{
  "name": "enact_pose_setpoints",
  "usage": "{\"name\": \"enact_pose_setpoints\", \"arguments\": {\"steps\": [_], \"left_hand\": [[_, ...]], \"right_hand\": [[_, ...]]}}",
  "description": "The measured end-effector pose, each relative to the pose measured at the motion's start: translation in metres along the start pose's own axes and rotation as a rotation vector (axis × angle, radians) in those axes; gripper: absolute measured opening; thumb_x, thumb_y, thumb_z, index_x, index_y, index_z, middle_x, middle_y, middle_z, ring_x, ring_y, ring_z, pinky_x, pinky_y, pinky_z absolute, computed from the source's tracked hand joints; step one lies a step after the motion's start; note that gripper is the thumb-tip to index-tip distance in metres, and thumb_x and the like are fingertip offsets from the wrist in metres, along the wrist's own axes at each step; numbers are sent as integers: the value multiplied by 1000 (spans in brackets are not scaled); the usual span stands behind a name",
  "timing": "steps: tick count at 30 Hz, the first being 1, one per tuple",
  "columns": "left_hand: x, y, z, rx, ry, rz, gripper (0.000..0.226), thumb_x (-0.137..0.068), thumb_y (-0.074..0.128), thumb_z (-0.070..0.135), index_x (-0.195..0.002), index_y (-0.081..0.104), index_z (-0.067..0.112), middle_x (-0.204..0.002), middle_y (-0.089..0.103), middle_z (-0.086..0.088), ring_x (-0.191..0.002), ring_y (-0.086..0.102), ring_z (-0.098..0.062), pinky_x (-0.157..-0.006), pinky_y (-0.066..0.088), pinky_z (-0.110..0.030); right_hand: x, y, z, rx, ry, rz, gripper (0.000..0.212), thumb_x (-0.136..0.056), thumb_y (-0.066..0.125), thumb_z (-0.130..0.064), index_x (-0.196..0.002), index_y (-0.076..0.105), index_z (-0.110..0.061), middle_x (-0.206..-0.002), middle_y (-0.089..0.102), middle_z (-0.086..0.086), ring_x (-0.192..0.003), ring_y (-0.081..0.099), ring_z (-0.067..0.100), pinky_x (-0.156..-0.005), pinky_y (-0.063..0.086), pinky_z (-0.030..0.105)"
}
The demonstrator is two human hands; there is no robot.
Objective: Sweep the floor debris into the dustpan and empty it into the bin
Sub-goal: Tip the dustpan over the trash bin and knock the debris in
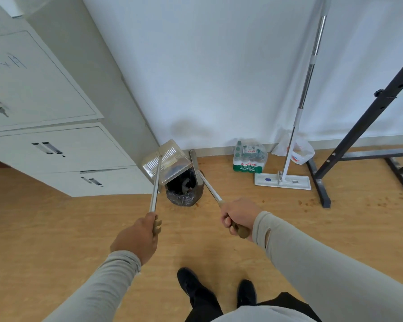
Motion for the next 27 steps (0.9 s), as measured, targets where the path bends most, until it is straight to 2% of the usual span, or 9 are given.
{"name": "enact_pose_setpoints", "arguments": {"steps": [5,9,13,17,20,24,27], "left_hand": [[2,-3,2,58,-19,29,40,-96,52,32,-135,45,28,-109,66,3,-71,55,-15,-61,46,-27],[-1,-6,6,116,-26,50,40,-95,53,30,-134,47,27,-111,67,2,-82,65,-20,-65,47,-29],[4,-5,5,169,-44,63,37,-95,56,29,-131,49,26,-106,67,5,-72,58,-15,-61,45,-27],[7,-1,7,239,-56,89,30,-94,57,28,-124,52,26,-93,65,6,-68,61,-16,-58,50,-30],[2,-3,11,305,-61,100,25,-94,59,25,-118,53,25,-83,63,5,-63,59,-14,-54,44,-29],[-4,-4,9,402,-101,121,21,-94,60,23,-113,52,27,-80,65,6,-64,62,-14,-58,49,-31],[-4,-6,10,540,-167,175,22,-94,62,20,-113,52,26,-79,66,5,-67,63,-17,-59,46,-29]], "right_hand": [[0,-2,0,-16,14,-4,18,-88,47,-3,-99,61,-3,-69,55,7,-47,44,10,-43,37,20],[-1,-1,-2,-1,17,-1,20,-86,49,-3,-102,61,-2,-74,55,8,-48,43,9,-47,37,21],[1,-4,-1,-18,9,-5,16,-86,48,-3,-95,61,-3,-71,55,8,-48,44,10,-44,37,20],[0,-5,1,-24,5,5,16,-86,46,-1,-92,60,-4,-70,53,8,-49,43,11,-45,35,21],[-2,-7,0,-21,0,6,17,-86,46,0,-93,61,-2,-73,53,10,-49,42,11,-45,35,21],[-2,-7,-1,-41,7,4,18,-87,46,-1,-97,60,-4,-72,54,8,-48,43,9,-44,36,19],[-1,-8,-1,-50,-18,8,13,-87,47,-1,-90,59,-4,-75,53,10,-48,43,9,-45,36,20]]}}
Point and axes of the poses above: each hand's wrist, its own x-axis away from the middle knuckle, its own y-axis out of the palm, z = x × y, the point moved 2 cm from there along -x, towards the middle knuckle
